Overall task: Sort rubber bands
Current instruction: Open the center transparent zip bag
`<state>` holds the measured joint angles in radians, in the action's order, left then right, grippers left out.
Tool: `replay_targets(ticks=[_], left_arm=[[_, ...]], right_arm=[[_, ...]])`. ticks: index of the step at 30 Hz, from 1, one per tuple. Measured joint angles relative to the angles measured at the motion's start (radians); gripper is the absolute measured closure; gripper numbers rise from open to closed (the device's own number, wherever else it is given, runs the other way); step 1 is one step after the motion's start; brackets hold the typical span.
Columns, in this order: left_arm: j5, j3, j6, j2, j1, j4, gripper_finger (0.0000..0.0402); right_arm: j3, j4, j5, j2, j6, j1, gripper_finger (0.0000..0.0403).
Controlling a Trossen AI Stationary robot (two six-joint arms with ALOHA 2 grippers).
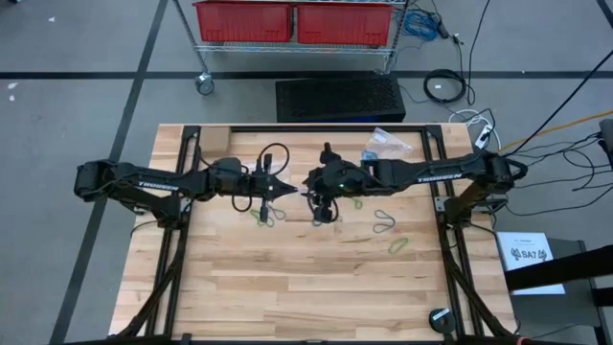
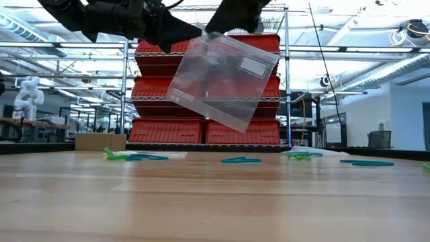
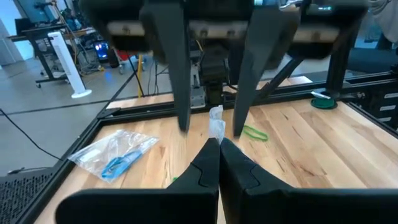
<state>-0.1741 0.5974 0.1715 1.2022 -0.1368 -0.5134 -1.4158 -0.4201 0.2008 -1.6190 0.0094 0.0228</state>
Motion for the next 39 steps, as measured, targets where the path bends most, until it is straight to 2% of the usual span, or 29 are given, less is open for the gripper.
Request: replay_targets(ticks=[6,14,22,39], left_arm=[[0.025,0.000,0.002,0.000,0.000,0.012,0.0401],[0.027,0.000,0.018,0.000,0.000,0.026,0.0401],[0.059,0.000,0.019,0.000,0.000,0.020,0.0401],[0.060,0.000,0.018,-0.038,0.000,0.026,0.0402]], right_arm=[[0.000,0.051,0.002,-0.015,-0.016,-0.004,0.0298],[0.000,0.036,0.002,-0.015,-0.026,-0.004,0.0393],[-0.001,-0.044,0.008,-0.015,-0.002,-0.004,0.0399],[0.000,-0.274,0.009,-0.014,0.129,0.016,0.0402]])
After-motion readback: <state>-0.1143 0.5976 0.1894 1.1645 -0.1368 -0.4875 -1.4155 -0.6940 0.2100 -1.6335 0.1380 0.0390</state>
